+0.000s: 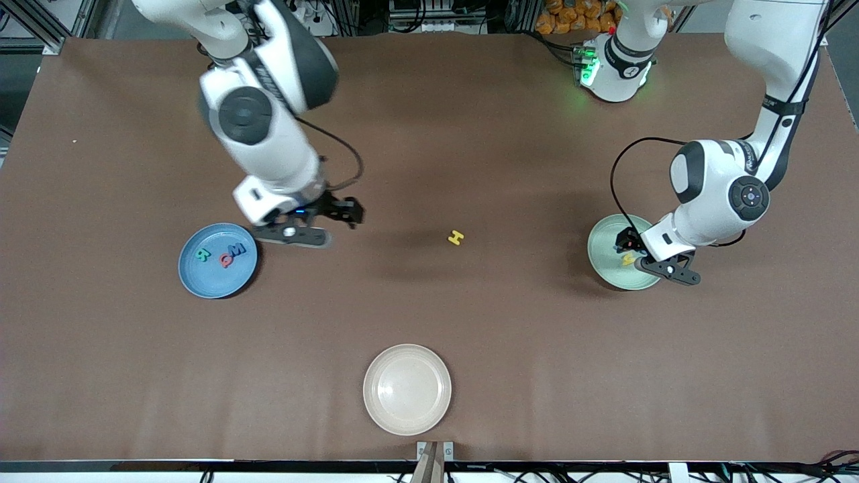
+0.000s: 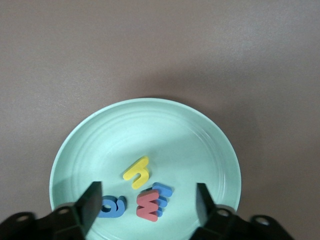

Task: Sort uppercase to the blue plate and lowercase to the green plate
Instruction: 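Drop the yellow h on the green plate while the right gripper reaches H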

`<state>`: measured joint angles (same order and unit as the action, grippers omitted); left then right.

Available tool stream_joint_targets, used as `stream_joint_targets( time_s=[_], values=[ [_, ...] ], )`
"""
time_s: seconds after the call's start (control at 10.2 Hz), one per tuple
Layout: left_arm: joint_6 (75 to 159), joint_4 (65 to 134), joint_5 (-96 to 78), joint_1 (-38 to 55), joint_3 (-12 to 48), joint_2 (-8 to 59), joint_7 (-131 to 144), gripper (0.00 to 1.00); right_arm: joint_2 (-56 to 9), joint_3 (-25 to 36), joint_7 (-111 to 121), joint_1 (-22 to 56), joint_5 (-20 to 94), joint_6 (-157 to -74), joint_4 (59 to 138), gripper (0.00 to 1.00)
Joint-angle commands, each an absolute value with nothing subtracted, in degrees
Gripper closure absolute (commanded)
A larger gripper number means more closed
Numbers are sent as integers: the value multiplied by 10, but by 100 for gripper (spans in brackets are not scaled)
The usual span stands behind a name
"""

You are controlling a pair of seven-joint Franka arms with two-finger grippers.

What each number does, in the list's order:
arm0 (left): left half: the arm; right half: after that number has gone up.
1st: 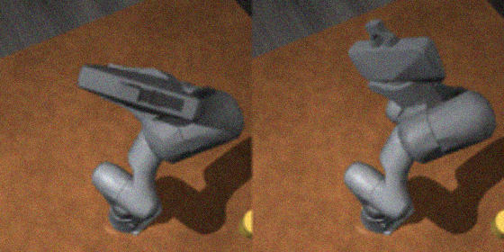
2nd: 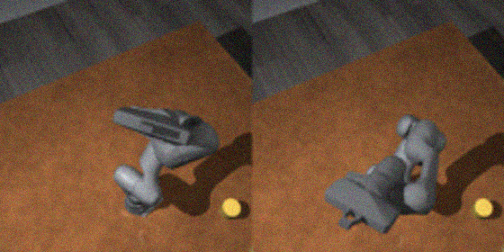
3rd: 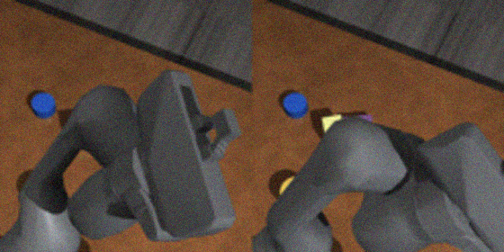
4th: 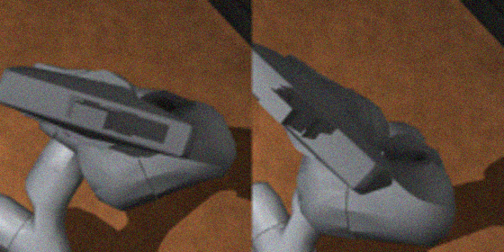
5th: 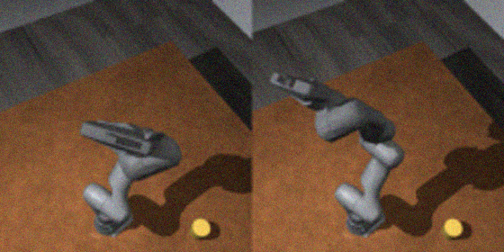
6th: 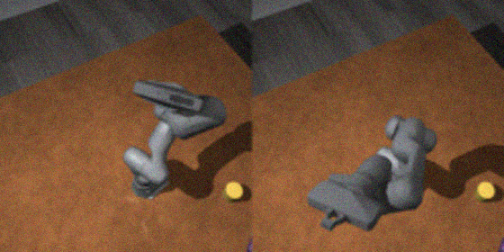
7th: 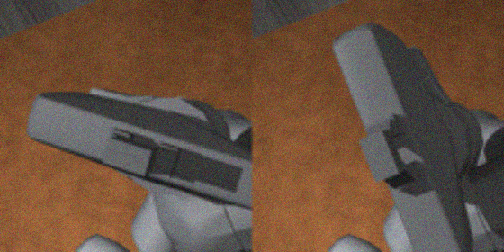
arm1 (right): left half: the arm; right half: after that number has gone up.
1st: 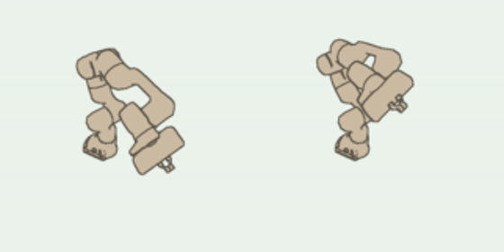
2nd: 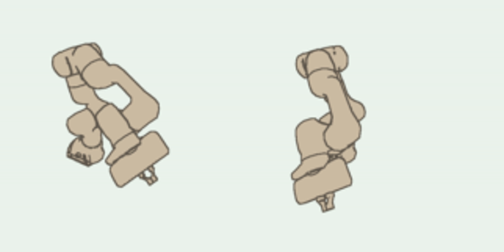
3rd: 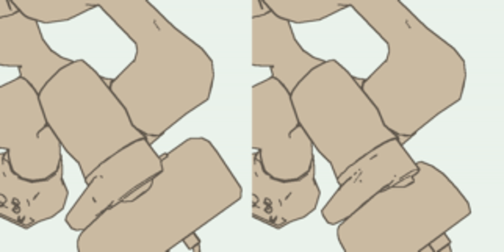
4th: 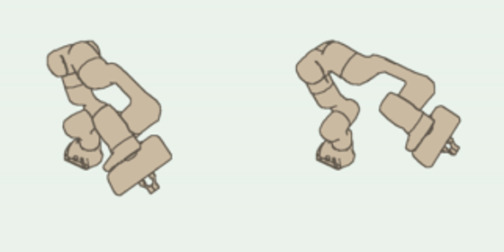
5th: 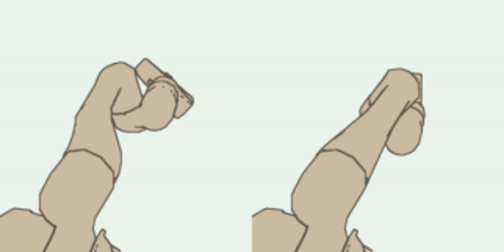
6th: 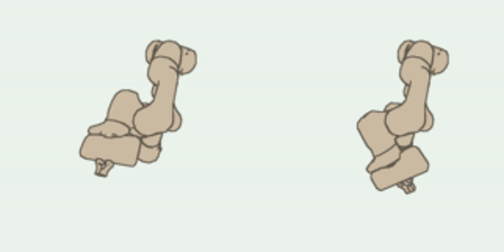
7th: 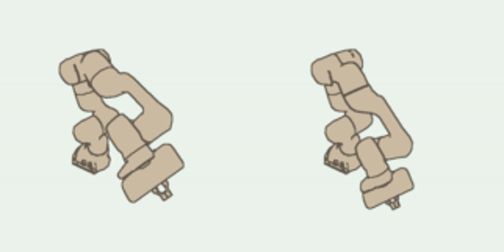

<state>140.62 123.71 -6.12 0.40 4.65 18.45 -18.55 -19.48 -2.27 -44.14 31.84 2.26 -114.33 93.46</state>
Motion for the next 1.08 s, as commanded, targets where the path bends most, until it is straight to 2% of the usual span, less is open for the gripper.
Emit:
stream_joint_targets(
  time_s=[0.0, 0.2, 0.59, 0.98],
  values=[
    [1411, 1254, -78, -1, 51, 148, -185, 0, -264, -43, -544, 357, 22, -1215, 918, 0],
    [1398, 1261, -81, -1, 48, 118, -154, 0, -319, -44, -609, 399, 17, -1272, 916, 0],
    [1295, 1255, -75, -11, 45, 33, 13, 0, -446, -43, -728, 452, -11, -1283, 805, 2],
    [1120, 1160, -18, -58, 47, -23, 47, 0, -525, -35, -768, 476, -12, -1304, 726, 13]
  ],
)
